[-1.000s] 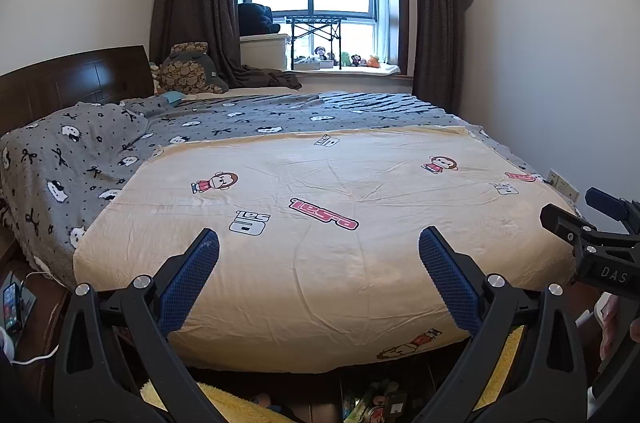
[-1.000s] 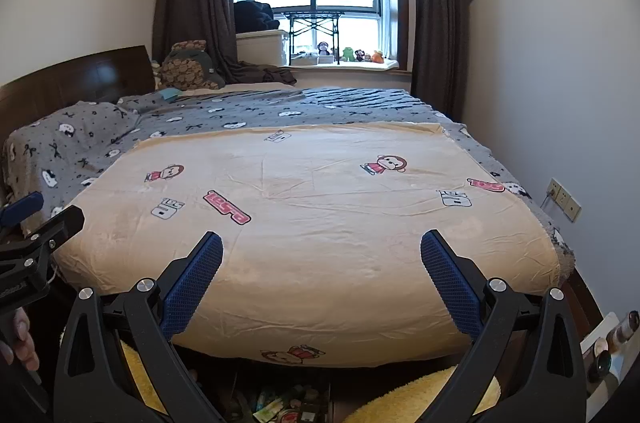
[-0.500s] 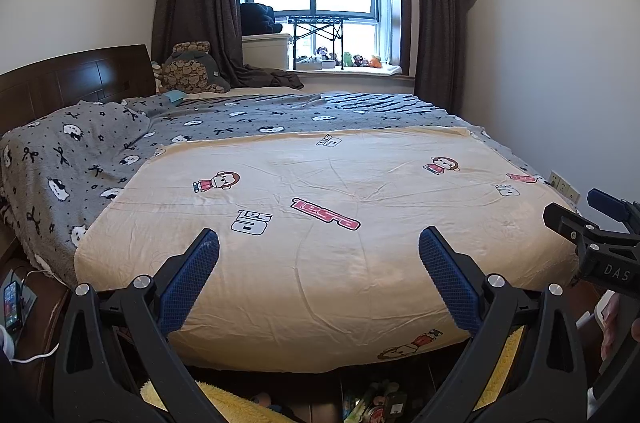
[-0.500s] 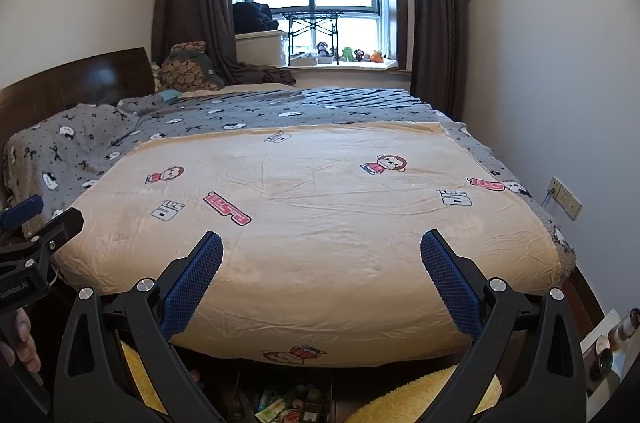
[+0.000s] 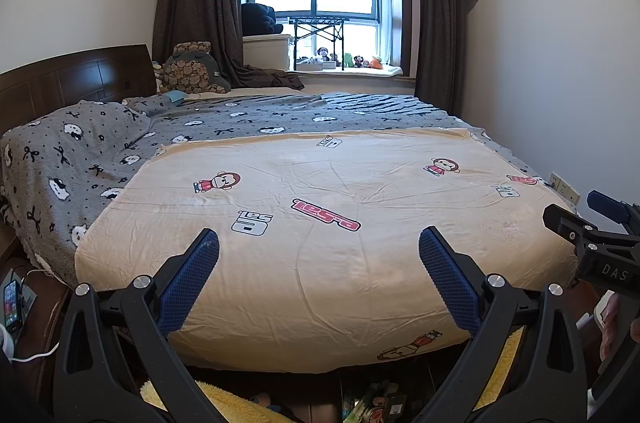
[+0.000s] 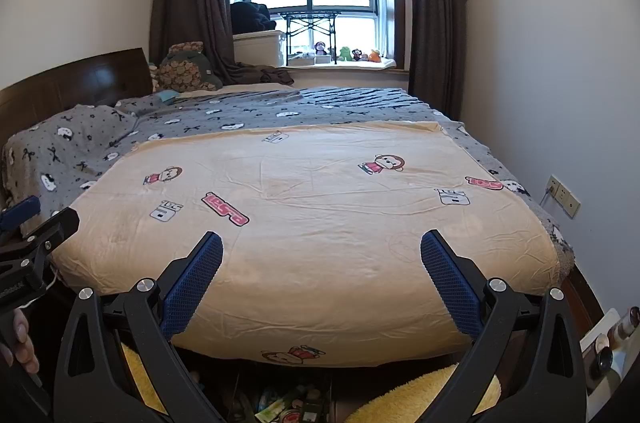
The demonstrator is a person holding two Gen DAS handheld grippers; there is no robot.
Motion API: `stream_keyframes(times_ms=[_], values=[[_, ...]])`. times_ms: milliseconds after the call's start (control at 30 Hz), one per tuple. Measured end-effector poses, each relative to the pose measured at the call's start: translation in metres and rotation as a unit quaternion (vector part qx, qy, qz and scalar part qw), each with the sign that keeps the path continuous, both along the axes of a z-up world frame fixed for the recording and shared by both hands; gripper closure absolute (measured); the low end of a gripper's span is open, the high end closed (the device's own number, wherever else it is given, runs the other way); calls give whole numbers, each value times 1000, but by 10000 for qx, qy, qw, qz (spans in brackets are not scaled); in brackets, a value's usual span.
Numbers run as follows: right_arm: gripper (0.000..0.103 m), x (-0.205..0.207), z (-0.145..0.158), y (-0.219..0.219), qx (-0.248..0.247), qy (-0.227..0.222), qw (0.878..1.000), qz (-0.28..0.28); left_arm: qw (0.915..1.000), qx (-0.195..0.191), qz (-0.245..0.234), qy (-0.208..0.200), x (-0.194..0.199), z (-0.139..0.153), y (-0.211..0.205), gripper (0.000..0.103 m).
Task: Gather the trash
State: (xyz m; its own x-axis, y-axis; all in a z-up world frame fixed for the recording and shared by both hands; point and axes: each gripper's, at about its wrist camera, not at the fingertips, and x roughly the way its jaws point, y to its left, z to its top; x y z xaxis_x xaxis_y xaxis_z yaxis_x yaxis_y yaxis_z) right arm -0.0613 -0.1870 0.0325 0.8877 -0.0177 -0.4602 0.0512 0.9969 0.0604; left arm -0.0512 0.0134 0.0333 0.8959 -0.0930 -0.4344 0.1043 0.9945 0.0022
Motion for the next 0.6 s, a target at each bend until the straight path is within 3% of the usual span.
stream_keyframes(times_ms=[600], values=[[4,0,0,-2,4,3,10000,-25,10000,-23,-5,-12,0,1,-1,8]])
